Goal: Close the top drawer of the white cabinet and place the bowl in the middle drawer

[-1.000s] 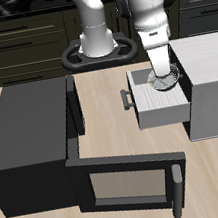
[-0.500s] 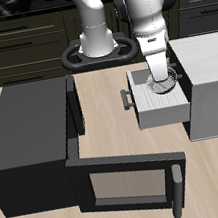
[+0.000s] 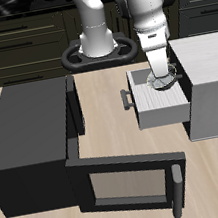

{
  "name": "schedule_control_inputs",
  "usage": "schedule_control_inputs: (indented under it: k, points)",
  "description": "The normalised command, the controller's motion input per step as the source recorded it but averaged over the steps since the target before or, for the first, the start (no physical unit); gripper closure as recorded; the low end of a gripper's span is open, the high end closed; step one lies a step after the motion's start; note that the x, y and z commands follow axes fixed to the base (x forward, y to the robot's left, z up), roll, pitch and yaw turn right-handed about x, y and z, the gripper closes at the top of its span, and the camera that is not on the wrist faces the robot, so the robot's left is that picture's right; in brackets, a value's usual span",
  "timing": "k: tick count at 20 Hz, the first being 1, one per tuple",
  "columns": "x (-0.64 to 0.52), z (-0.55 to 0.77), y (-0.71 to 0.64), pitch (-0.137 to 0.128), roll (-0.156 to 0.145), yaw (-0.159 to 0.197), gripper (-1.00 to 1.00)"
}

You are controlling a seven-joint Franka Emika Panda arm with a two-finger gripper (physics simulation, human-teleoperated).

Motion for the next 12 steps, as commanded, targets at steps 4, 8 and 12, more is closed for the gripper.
schedule_control_inputs:
  k: [4,8,12]
  points:
    - [-0.10,-0.20,0.22,0.040,0.036,-0.059,1.00]
    - [-0.14,-0.18,-0.02,0.034,0.019,-0.017,1.00]
    - [-0.04,-0.24,-0.21,0.033,-0.024,-0.007,1.00]
